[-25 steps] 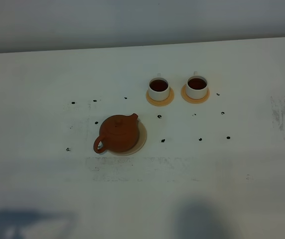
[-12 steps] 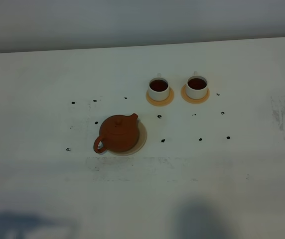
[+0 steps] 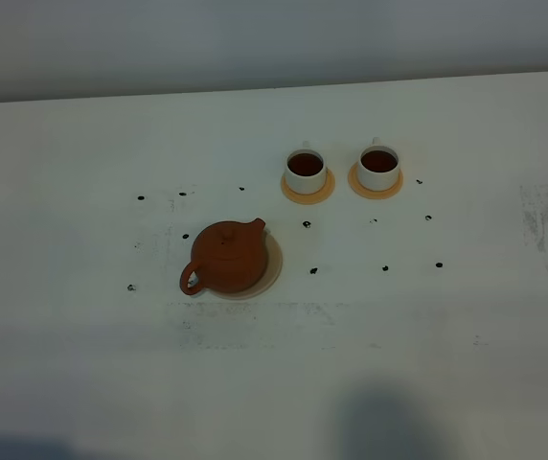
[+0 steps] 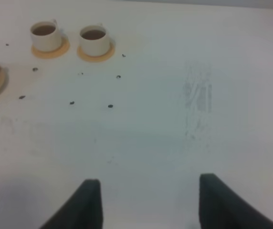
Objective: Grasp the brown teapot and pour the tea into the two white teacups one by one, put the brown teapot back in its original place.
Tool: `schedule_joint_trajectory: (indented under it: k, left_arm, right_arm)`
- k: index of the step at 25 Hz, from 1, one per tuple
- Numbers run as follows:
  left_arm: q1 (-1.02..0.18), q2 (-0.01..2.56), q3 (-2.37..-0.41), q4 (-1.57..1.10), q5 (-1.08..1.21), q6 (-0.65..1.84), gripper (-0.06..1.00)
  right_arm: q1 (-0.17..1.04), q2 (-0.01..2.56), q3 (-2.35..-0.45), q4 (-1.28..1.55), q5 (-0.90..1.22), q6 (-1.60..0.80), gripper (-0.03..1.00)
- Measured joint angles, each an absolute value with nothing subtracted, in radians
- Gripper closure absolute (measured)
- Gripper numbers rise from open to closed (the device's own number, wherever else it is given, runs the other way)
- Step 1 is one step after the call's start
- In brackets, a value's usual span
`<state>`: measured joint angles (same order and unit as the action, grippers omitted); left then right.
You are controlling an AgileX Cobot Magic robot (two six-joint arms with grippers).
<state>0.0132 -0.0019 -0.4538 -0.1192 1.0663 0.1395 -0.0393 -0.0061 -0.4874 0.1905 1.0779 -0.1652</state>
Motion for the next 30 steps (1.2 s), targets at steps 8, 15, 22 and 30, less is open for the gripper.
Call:
schedule_joint_trajectory:
  k: [8, 15, 22, 30]
  left_arm:
    - [0.004, -0.002, -0.454, -0.118, 1.066, 0.135, 0.49]
    - [0.004, -0.002, -0.454, -0.118, 1.065, 0.135, 0.49]
    - [0.004, -0.002, -0.454, -0.118, 1.065, 0.135, 0.49]
    - [0.004, -0.002, -0.454, -0.118, 1.065, 0.135, 0.49]
  right_arm:
    - [-0.039, -0.006, -0.487, 0.191, 1.078, -0.165, 0.50]
    - [-0.039, -0.006, -0.487, 0.191, 1.078, -0.165, 0.50]
    - [-0.039, -0.006, -0.487, 0.191, 1.078, -0.164, 0.50]
    - [-0.039, -0.006, -0.487, 0.191, 1.078, -0.165, 0.50]
